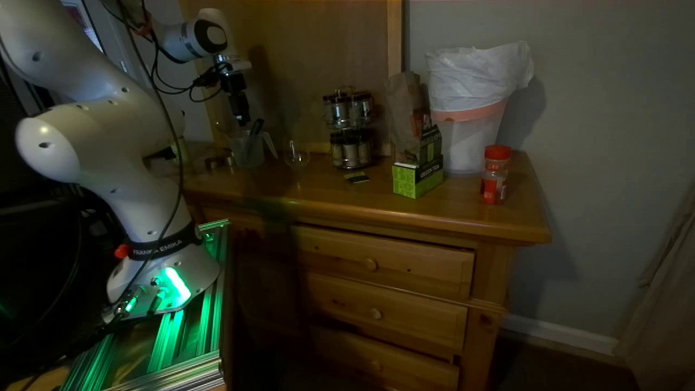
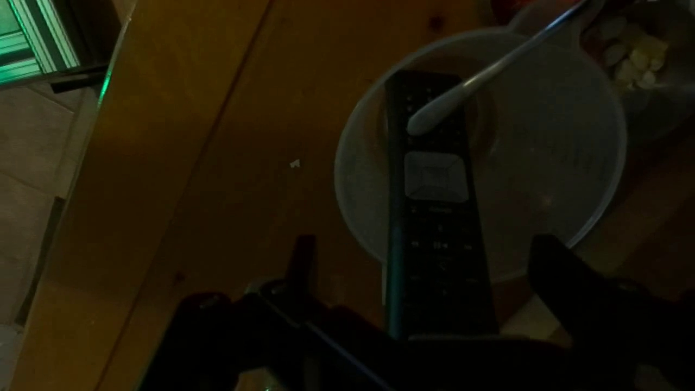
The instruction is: Take the remote control out of the jar
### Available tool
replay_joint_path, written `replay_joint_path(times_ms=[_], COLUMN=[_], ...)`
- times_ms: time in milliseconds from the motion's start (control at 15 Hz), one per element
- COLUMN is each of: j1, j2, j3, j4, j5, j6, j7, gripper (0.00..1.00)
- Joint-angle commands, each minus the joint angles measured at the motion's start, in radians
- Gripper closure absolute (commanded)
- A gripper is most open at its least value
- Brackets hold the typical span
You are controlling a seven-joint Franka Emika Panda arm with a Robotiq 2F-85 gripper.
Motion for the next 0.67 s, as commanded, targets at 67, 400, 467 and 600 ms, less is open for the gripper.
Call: replay_joint_path(times_ms=[67,400,467,600], j1=[-0.028,-0.079,-0.087,-0.100], j2=[-0.055,-0.061,-0.063,-0.070], j3=[-0.001,0.030,0.035,0.048], j4=[-0.012,0.003,0.004,0.005], j5=[0.030,0.027,0.027,0.030], j6=[0.054,0.057,0.053,0.058], j7=[0.055,0.065,0.064,0.058], gripper=[0.01,0.35,0.42,0.57])
